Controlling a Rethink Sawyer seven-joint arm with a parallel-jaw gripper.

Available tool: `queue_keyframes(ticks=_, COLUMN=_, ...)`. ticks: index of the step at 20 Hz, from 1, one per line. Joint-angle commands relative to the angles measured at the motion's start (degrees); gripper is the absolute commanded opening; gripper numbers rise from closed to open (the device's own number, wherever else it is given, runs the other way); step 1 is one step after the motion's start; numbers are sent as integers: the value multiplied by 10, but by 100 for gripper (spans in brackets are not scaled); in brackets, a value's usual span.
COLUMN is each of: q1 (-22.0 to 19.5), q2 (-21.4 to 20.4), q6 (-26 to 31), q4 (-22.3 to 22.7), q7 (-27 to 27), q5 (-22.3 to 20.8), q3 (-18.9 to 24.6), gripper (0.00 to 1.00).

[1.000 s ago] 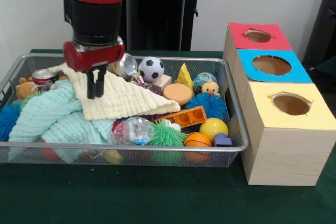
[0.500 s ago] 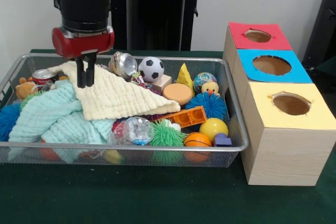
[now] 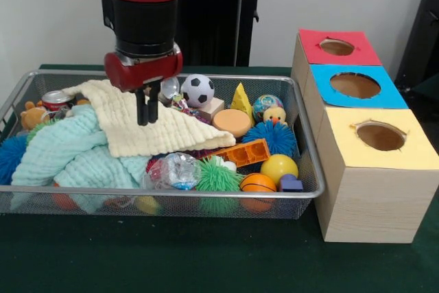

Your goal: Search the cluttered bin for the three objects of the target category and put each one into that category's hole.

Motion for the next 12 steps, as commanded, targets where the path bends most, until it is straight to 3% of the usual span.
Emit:
queue_keyframes(ticks=1, q1=0, q2=40, q6=-28, q4=9, q7=22, q5=10, q3=35, gripper=0)
queue_keyframes(ticks=12, q1=1, q2=36, q6=-87, q4=22, q7=21, q5=-25, q3=24, gripper=0)
